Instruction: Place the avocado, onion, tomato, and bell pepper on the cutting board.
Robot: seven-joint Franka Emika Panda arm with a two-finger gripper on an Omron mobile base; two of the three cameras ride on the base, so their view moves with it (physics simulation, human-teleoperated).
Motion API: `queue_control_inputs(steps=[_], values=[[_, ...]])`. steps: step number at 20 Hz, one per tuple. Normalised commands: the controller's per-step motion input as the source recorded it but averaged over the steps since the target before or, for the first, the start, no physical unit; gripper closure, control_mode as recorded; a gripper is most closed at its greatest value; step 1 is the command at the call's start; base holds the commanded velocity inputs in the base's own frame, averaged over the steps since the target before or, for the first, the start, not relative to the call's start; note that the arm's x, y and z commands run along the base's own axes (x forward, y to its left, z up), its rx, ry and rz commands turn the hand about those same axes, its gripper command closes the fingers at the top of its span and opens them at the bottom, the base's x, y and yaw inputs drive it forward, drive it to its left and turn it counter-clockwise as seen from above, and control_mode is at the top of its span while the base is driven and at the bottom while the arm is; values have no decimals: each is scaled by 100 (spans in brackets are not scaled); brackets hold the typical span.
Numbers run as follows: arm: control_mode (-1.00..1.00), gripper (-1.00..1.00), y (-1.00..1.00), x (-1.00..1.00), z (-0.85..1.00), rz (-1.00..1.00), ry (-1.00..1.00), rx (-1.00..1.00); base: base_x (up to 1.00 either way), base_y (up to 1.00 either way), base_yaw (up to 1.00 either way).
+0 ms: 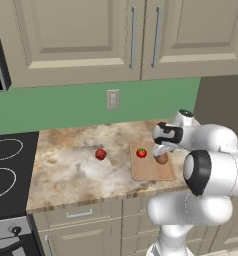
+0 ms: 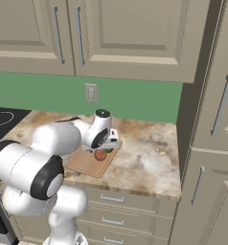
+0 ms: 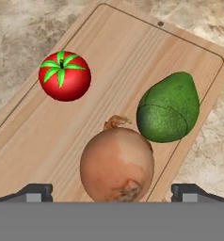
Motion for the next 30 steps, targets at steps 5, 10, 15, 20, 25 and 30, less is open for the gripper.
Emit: queue_control_inputs(steps=[5, 10, 15, 20, 25, 30], values=[[-100, -100, 28, -28, 54, 0, -1, 0, 0, 0, 0], [-100, -100, 66, -32, 49, 0, 1, -1, 0, 0, 0], [-100, -100, 89, -33, 33, 0, -2, -1, 0, 0, 0], [-100, -100, 89, -27, 15, 0, -14, 0, 0, 0, 0], [-100, -100, 60, 1, 0, 0, -7, 0, 0, 0, 0], [-100, -100, 51, 29, 0, -6, 0, -3, 0, 0, 0]])
